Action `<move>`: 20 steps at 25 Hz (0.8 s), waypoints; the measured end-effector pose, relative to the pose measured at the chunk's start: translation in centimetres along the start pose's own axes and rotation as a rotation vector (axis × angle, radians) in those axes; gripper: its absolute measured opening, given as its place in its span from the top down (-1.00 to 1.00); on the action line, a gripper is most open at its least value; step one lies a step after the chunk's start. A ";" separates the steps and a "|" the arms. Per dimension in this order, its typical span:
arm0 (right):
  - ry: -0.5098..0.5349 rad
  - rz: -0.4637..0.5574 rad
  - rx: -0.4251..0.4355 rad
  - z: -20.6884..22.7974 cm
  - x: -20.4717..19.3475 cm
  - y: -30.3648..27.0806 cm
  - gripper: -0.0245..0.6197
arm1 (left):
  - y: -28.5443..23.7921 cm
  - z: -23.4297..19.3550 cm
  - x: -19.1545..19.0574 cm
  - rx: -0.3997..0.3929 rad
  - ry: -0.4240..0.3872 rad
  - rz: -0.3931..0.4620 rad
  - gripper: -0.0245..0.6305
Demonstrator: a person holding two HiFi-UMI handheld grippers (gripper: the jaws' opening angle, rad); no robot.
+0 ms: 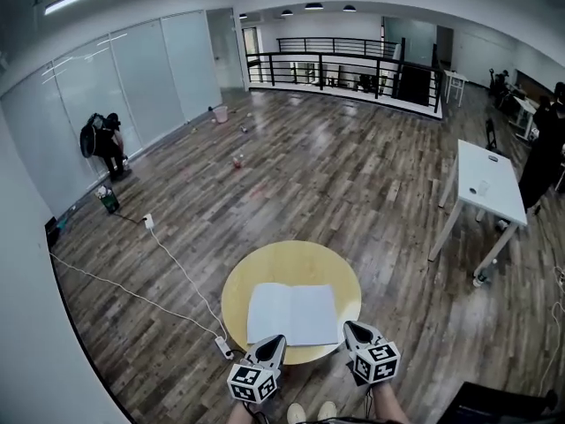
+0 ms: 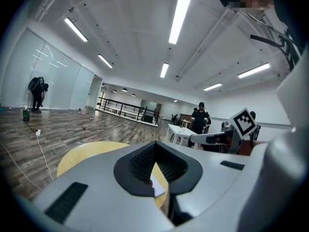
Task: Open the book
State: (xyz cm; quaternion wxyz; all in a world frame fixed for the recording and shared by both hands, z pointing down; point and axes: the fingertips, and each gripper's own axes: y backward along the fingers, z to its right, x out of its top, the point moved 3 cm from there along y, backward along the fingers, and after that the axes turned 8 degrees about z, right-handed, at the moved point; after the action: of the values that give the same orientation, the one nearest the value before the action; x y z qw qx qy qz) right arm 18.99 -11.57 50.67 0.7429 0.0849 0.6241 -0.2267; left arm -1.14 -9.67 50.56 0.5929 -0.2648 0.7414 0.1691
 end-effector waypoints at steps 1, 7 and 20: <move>0.010 0.006 -0.004 0.0 0.4 0.6 0.91 | -0.2 0.5 0.4 -0.008 -0.006 0.007 0.93; 0.037 0.073 -0.046 0.9 2.8 3.3 0.91 | -2.4 2.9 2.8 -0.075 -0.053 0.055 0.93; 0.066 0.156 -0.060 -0.2 5.6 5.6 0.91 | -2.2 4.1 4.7 -0.098 -0.084 0.094 0.93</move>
State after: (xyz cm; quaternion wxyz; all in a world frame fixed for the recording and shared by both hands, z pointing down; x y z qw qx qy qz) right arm 21.95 -7.82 44.31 0.7398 0.1185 0.6460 -0.1464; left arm 2.66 -10.03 45.12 0.6014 -0.2510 0.7183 0.2439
